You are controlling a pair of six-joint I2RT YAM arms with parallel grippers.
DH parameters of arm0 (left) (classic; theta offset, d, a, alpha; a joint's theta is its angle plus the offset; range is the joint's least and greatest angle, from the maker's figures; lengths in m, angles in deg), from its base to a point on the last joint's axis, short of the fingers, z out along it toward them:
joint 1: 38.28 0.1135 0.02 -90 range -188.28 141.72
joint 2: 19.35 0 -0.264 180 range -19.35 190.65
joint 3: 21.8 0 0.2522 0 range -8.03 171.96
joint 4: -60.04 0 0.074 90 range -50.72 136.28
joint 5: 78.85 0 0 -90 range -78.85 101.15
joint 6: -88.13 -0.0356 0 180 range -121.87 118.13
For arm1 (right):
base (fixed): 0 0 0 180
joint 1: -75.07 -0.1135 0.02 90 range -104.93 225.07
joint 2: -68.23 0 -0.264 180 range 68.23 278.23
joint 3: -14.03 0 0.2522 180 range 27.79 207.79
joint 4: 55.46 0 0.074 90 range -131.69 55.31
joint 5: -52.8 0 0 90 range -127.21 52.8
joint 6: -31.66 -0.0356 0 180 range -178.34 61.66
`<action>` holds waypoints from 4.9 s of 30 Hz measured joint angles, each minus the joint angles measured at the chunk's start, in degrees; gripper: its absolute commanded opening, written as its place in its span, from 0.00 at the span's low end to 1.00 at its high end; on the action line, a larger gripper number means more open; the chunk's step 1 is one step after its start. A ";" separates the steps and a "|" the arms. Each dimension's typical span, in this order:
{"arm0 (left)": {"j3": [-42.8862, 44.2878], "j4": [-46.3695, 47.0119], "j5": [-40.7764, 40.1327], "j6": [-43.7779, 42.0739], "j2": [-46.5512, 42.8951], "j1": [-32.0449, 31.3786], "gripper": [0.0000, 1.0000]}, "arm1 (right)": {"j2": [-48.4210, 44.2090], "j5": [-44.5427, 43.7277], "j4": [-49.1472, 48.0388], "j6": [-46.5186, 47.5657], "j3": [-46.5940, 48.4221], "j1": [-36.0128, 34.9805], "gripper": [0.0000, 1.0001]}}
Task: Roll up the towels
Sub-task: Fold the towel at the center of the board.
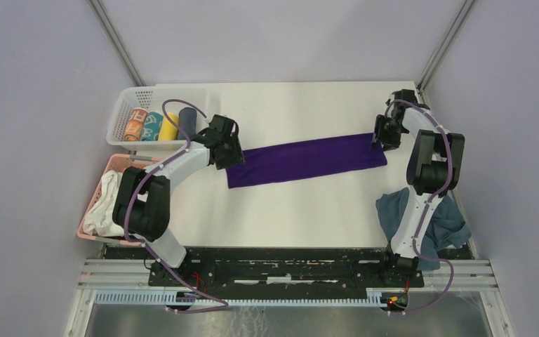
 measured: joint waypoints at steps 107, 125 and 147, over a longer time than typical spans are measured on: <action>-11.23 11.37 11.63 4.48 -7.19 0.55 0.71 | -3.72 -1.05 19.10 -11.30 12.07 -34.84 0.01; -11.21 17.81 15.56 7.69 3.34 -2.78 0.47 | -2.19 -3.96 14.36 -20.98 18.08 -42.53 0.03; -11.19 21.27 15.89 8.13 5.62 -4.44 0.25 | 8.61 -3.43 11.47 -24.33 21.42 -46.64 0.09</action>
